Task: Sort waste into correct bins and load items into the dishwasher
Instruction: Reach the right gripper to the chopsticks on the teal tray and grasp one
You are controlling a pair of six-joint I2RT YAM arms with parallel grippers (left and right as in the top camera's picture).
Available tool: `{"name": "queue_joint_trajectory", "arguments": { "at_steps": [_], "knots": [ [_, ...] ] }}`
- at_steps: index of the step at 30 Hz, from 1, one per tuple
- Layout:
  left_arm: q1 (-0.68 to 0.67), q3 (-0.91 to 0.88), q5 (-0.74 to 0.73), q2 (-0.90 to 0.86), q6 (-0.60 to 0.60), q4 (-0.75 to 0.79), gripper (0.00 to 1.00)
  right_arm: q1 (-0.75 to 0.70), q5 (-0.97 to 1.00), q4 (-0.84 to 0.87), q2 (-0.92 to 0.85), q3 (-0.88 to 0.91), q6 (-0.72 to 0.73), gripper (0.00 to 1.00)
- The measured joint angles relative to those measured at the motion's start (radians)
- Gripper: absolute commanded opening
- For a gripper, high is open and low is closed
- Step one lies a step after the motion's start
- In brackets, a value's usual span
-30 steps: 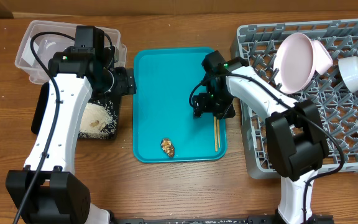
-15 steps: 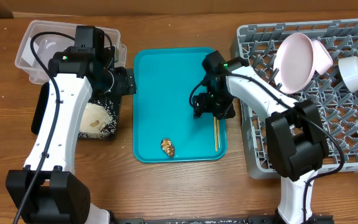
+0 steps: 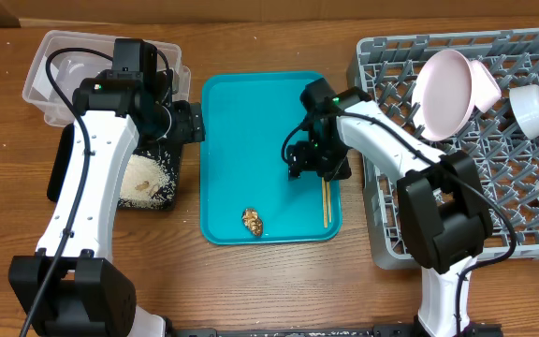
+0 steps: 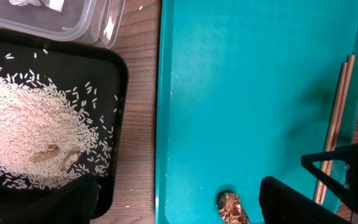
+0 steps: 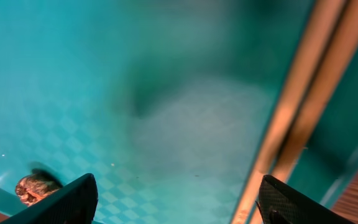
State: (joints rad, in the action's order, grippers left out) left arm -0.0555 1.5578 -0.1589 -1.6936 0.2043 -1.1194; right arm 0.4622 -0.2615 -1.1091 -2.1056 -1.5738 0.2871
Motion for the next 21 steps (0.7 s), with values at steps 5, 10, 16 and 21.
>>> {"name": "queue_joint_trajectory", "arguments": {
  "at_steps": [5,10,16,21],
  "knots": [
    [0.000,0.000,0.000,0.000,0.000,-0.001,0.85,0.018,0.027,0.005,0.000,0.000,0.017,0.84],
    [0.000,0.000,0.001,0.000,0.000,-0.003,0.85,0.016,0.055,0.014,0.000,0.000,0.027,0.82],
    [0.000,0.000,0.003,0.000,0.000,-0.003,0.85,0.016,0.082,-0.002,0.000,0.000,0.028,0.82],
    [0.000,0.000,0.003,0.000,0.000,-0.003,0.85,0.016,0.113,-0.002,0.000,0.000,0.027,0.82]
  ]
}}
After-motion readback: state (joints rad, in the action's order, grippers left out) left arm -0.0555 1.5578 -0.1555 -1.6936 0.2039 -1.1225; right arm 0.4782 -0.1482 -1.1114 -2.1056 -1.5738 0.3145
